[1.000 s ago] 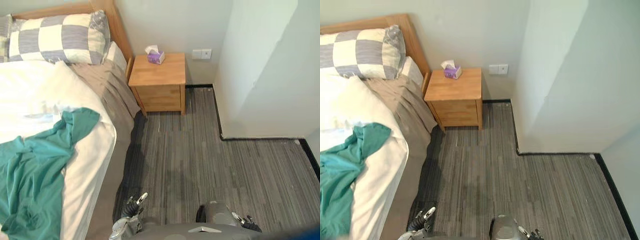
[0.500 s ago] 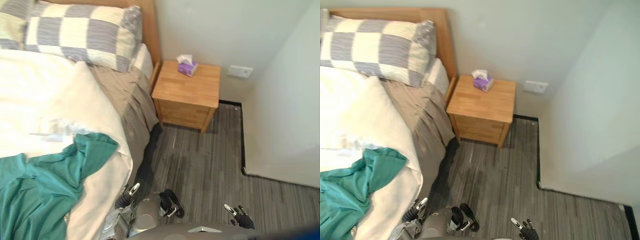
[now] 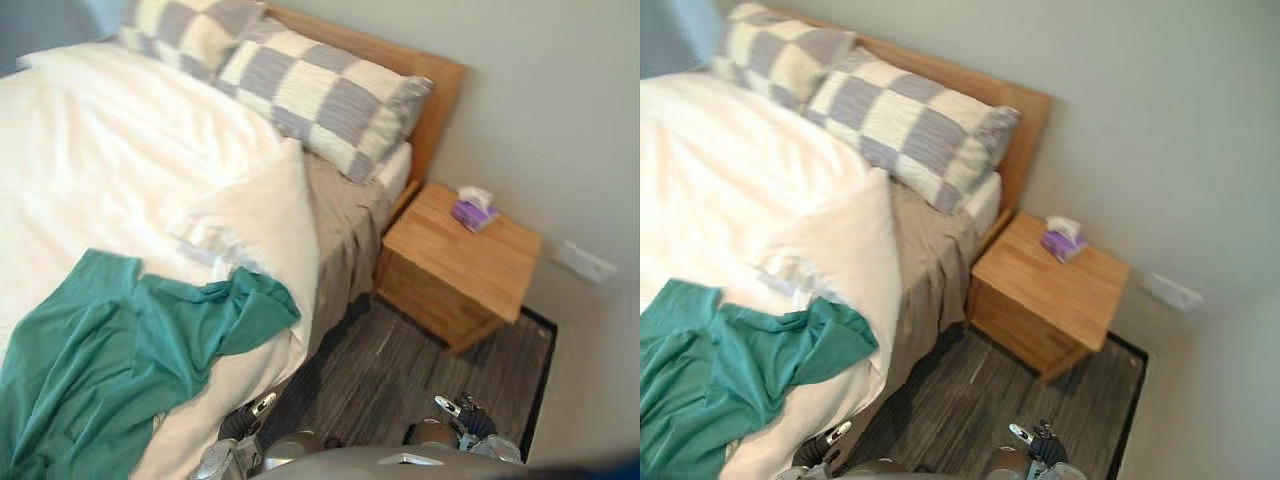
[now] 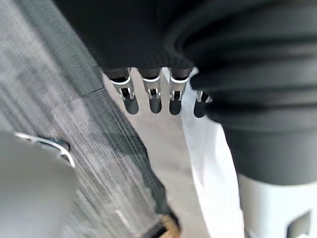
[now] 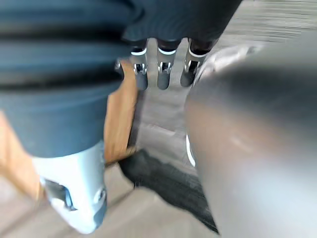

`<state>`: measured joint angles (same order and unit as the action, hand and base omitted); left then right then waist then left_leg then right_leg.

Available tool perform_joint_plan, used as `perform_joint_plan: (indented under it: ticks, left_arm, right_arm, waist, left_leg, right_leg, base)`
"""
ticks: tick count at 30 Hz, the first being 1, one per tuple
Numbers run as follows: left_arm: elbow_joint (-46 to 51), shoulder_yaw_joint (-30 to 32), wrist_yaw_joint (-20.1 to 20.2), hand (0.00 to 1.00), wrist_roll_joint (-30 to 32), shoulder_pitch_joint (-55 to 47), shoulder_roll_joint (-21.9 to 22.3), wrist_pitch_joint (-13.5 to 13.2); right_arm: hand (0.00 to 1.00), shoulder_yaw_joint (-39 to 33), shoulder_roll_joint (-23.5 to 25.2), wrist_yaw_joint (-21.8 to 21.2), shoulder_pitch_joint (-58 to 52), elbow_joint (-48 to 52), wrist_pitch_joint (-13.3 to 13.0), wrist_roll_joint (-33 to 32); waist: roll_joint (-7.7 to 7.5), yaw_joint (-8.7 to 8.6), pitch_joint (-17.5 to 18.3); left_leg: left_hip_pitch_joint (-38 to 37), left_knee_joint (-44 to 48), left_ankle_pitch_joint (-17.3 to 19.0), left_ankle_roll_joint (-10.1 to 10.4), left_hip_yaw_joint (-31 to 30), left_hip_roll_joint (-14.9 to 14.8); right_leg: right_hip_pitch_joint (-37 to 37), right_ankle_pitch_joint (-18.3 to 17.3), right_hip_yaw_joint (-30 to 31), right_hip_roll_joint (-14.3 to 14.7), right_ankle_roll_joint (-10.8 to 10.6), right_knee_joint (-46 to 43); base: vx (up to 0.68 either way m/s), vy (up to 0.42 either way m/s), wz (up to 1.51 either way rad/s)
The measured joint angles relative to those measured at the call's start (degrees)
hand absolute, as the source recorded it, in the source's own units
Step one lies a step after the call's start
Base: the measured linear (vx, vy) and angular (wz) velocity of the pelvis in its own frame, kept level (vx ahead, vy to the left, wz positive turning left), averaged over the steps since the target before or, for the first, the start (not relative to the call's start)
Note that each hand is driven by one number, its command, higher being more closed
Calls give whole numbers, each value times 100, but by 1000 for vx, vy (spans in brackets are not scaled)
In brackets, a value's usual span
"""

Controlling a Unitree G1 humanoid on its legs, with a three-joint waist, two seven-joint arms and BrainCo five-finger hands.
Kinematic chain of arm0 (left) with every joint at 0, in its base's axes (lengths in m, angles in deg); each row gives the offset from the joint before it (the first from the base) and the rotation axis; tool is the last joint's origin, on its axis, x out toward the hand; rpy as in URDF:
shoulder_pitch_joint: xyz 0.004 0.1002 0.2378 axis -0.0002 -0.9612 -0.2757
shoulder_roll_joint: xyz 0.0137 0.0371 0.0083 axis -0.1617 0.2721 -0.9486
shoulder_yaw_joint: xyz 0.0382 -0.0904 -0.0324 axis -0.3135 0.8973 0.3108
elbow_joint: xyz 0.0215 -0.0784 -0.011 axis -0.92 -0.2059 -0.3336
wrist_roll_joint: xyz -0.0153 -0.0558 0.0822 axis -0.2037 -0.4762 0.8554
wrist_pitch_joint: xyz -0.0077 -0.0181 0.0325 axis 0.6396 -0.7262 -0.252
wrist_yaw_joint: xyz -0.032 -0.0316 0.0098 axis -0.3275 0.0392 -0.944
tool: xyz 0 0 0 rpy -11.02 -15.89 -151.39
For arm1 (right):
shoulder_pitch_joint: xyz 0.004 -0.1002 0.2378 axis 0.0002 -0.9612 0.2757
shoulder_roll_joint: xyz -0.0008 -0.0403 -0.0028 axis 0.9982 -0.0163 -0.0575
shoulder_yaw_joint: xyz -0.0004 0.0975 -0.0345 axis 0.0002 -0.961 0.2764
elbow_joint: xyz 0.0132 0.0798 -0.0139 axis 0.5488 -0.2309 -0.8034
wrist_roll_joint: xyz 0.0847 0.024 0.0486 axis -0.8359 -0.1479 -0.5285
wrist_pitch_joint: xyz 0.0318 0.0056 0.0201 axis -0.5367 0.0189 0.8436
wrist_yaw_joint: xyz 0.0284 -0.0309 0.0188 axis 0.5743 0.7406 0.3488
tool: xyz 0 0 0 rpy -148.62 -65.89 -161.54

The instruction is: Tidy the bed and pick cloth on bed and put in laundry

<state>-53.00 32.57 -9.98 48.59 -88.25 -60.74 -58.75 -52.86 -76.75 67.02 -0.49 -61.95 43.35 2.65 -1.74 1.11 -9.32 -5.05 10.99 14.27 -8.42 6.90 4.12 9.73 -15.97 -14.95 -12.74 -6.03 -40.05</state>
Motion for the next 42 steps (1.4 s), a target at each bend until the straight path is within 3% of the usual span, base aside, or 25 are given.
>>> perform_joint_plan:
  ticks: [2, 4, 5, 6, 8, 10, 12, 17, 19, 21, 22, 25, 27, 30, 35, 38, 42]
  left_arm:
    - [17, 57, 0, 0, 199, 73, 58, 2]
    - [60, 197, 0, 0, 276, 83, 112, -3]
    - [87, 320, -2, 0, 350, 74, 137, -10]
    - [122, 513, -8, 0, 457, 52, 167, -45]
    - [131, 668, 2, 0, 452, 74, 455, -101]
    - [143, 804, -7, 0, 555, 88, 564, -145]
    - [139, 843, -6, 0, 542, 68, 614, -140]
    - [159, 855, 6, 0, 542, 21, 613, -224]
    - [170, 859, 20, 0, 558, -12, 609, -259]
    - [178, 854, 26, 0, 656, -4, 602, -269]
    - [185, 849, 18, 0, 684, -7, 627, -277]
    - [289, 851, -4, 0, 675, -55, 573, -336]
    - [254, 721, -3, 0, 691, -51, 538, -332]
    - [156, 526, 30, 0, 833, -26, 431, -238]
    - [12, 303, 143, 0, 898, 13, 392, -78]
    - [-13, 289, 278, 0, 907, 50, 367, 62]
    - [-8, 287, 299, 0, 1230, 124, 328, 308]
  right_arm:
    - [0, 28, 50, -30, -30, 5, 10, -149]
    - [0, 140, 111, -70, -55, 128, 9, -185]
    - [0, 206, 164, -73, -67, 169, 5, -183]
    - [0, 322, 259, -89, -98, 233, -3, -174]
    - [0, 377, 110, -101, -73, 267, -54, -163]
    - [0, 560, 42, -89, -34, 360, -57, -106]
    - [0, 722, 4, -85, -21, 375, -39, 112]
    - [0, 786, -13, -52, 5, 401, 352, 446]
    - [0, 757, 4, 17, -7, 412, 461, 415]
    - [0, 755, -17, 141, -21, 446, 539, 300]
    - [0, 747, -10, 197, -20, 445, 580, 245]
    - [0, 676, -1, 248, -27, 429, 569, 30]
    - [0, 519, 28, 327, -40, 364, 558, -188]
    - [0, 265, 116, 419, -78, 266, 445, -512]
    - [0, -111, 183, 445, -143, 164, 126, -893]
    - [0, -163, 209, 487, -284, 176, -128, -988]
    - [0, -163, 263, 674, -464, 220, -298, -1699]
  waist:
    - [1, 10, 0]
    - [-30, 12, -9]
    - [-93, 19, -16]
    - [-286, 40, -5]
    - [22, 150, 11]
    - [147, 141, 2]
    - [136, 151, -9]
    - [115, 151, 1]
    - [72, 104, 7]
    - [106, -21, 24]
    - [137, 7, 41]
    - [88, 126, 30]
    - [93, 100, 38]
    - [93, -56, 40]
    - [145, -158, 47]
    - [118, -153, 44]
    - [112, -164, 46]
  left_leg:
    - [-130, 37, 31, 154, -744, -91]
    - [-192, 272, 197, 488, -1067, -186]
    - [-191, 391, 289, 650, -1060, -187]
    - [-203, 543, 505, 869, -1044, -155]
    - [-190, 602, 624, 941, -893, -498]
    - [-208, 432, 601, 951, -847, -639]
    - [-233, 267, 396, 1137, -749, -706]
    - [-183, 91, -68, 1272, -628, -729]
    - [-123, 145, -90, 1231, 45, -847]
    - [0, 252, -79, 1213, 1268, -1143]
    - [31, 290, -118, 1206, 1566, -1133]
    - [145, 347, -159, 1145, 1591, -1038]
    - [98, 58, -273, 1061, 1584, -947]
    - [-95, -622, -657, 1062, 1482, -808]
    - [-475, -1558, -1136, 1137, 1467, -773]
    - [-598, -1688, -1195, 1144, 1467, -790]
    - [-608, -1693, -1154, 1157, 1476, -784]
  right_leg:
    - [109, 23, 702, 431, 11, 863]
    - [121, 362, 1308, 771, 108, 1603]
    - [38, 680, 1486, 806, 154, 1932]
    - [-51, 933, 1607, 737, 310, 2107]
    - [-26, 788, 1353, 924, 414, 1877]
    - [8, 559, 1126, 966, 564, 1799]
    - [21, 403, 991, 958, 669, 1696]
    - [-219, 364, 647, 825, 725, 1962]
    - [-388, 371, 262, 682, 737, 2130]
    - [-572, 370, -231, 547, 737, 2144]
    - [-629, 360, -353, 479, 718, 2129]
    - [-646, 405, -344, 399, 564, 2239]
    - [-685, 517, -355, 388, 513, 2400]
    - [-824, 742, -484, 429, 484, 2751]
    - [-882, 919, -494, 612, 553, 2971]
    - [-938, 896, -490, 643, 563, 2933]
    - [-904, 795, -481, 610, 518, 2774]
  base:
    - [367, -265, 191]
    - [339, -264, 152]
    - [320, -336, 127]
    - [299, -358, 94]
    - [247, -322, 59]
    - [230, -275, 45]
    - [160, -253, 33]
    - [38, -121, 39]
    - [-15, -49, 93]
    - [-29, 2, 130]
    - [-46, 57, 102]
    - [-71, 69, 28]
    - [-78, 76, 7]
    - [-82, 34, 19]
    - [-85, -35, 0]
    - [-87, -50, -2]
    - [-53, -27, 2]
